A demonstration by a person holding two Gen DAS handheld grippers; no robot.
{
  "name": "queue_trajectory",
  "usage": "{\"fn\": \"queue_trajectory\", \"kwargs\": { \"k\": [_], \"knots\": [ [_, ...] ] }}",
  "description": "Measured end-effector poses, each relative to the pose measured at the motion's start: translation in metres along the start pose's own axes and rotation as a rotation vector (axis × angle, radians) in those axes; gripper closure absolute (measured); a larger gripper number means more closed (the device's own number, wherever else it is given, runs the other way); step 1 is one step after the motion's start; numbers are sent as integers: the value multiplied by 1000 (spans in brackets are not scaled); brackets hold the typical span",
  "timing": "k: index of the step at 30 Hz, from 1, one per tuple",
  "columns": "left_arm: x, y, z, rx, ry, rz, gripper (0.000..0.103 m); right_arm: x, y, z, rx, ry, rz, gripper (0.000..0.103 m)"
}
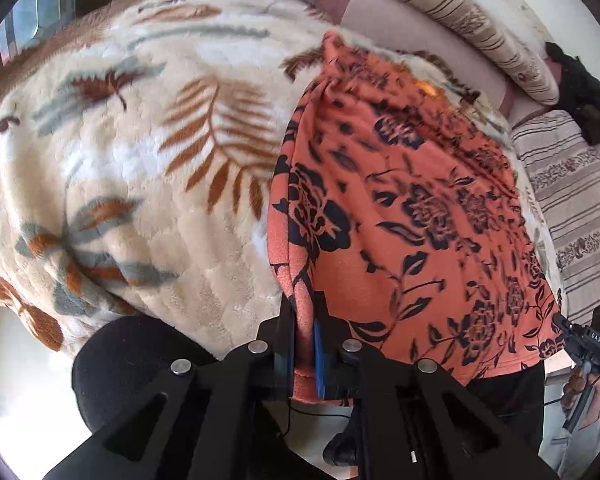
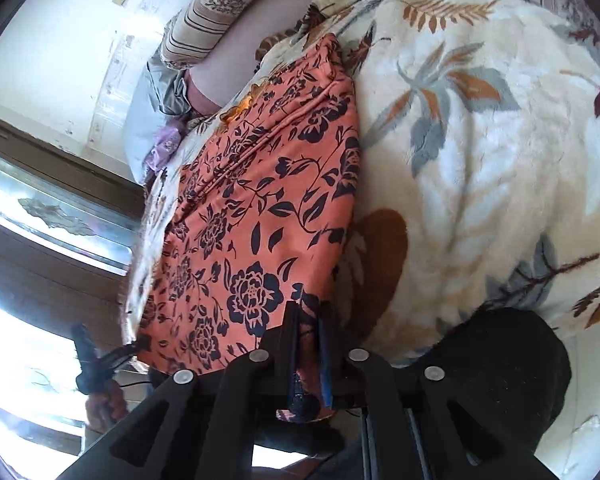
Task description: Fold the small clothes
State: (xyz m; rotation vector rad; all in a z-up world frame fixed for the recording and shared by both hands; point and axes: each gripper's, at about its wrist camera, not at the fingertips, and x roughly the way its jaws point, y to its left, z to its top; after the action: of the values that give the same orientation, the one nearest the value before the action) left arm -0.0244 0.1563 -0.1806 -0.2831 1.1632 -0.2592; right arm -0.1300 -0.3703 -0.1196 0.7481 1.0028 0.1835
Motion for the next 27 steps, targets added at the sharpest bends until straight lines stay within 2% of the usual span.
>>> {"fn": "queue_trajectory", "kwargs": {
  "k": [2,4,5,7,9,10,11,13,17,19,21,23,25,27],
  "knots": [
    [16,6,-2,-33,31,17,89,19,-15,-1,37,64,-45,86],
    [15,6,-5,-38,9,-7,82,32,-25,-5,52,99,-103,76],
    [14,5,-6,-32,9,-21,71,31,-27,-7,60,87,-84,75],
    [13,1,-7,-11,7,-36,64,29,-26,-7,61,81,-58,71],
    [18,-3,-7,10,14,-12,66,31,-25,-8,36,94,-75,71],
    [18,-5,-6,14,15,6,83,32,-26,-7,41,104,-83,77],
    [17,-6,-4,17,19,22,96,31,-27,-6,47,107,-93,89],
    [6,-6,3,-3,6,-21,96,23,-23,-4,64,98,-51,95],
    [-24,-5,9,-6,-60,-68,96,-4,-14,3,64,36,2,95],
    [-11,6,8,-22,-11,-50,96,4,-26,4,82,55,-18,95],
    [15,17,5,-54,83,-9,95,26,-44,0,129,120,-44,95],
    [13,17,4,-53,66,-20,96,33,-52,-1,165,134,-19,95],
    [9,15,4,-38,46,-28,96,25,-49,3,163,112,3,91],
    [16,18,4,-41,61,-30,94,23,-47,6,141,101,-35,75]
  ]
}}
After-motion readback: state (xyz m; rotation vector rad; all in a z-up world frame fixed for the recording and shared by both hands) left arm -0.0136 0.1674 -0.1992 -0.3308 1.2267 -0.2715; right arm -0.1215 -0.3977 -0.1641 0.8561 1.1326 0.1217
